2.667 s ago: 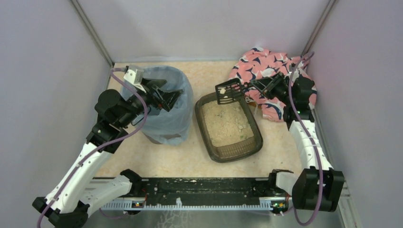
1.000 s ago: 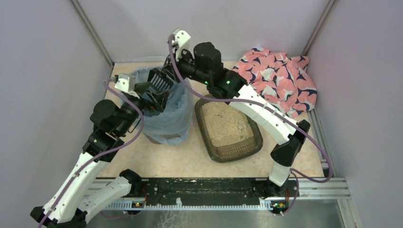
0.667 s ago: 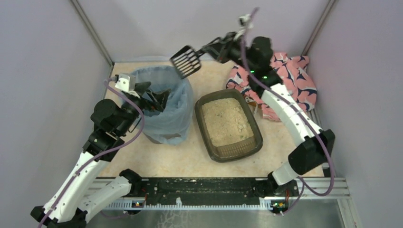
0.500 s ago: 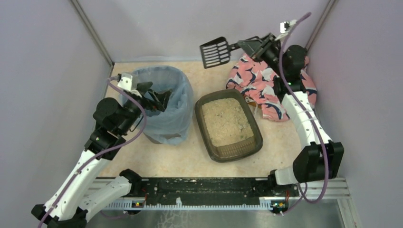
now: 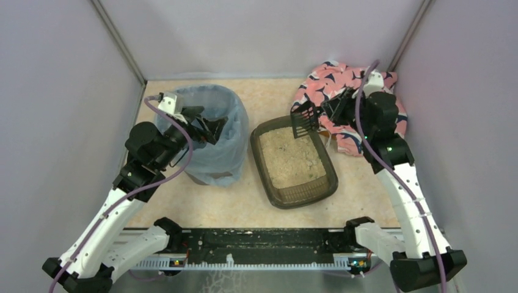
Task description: Clean the litter box
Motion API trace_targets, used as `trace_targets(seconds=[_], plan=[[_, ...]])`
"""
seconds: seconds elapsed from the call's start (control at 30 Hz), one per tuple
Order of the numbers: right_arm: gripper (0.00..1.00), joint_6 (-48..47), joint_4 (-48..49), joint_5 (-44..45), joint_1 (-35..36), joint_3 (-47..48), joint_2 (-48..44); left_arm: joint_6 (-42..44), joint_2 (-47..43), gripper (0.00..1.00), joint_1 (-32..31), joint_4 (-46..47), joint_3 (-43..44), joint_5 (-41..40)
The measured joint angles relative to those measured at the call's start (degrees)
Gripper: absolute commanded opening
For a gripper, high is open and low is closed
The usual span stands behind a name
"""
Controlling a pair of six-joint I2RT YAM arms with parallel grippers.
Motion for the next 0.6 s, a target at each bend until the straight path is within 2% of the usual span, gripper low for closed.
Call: trace_targets(seconds=[0.13, 0.27, 0.47, 0.6], plan=[[0.00, -6.6, -7.2, 10.7, 9.6, 0.0, -0.5, -1.2, 1.7, 0.99, 0.0, 0.2, 0.0, 2.1], [0.00, -11.0, -11.6, 22.7, 19.9, -0.2, 3.5, -1.7, 2.1, 0.99, 0.0, 0.2, 0.0, 3.2], [0.00, -16.4, -13.9, 40.5, 33.2, 0.8, 14.5, -1.9, 2.2, 0.99, 0.0, 0.2, 0.0, 3.3], [0.00, -20.7, -12.7, 48.7, 37.6, 3.2, 21.4, -2.0, 2.3, 0.99, 0.0, 0.2, 0.0, 3.3]])
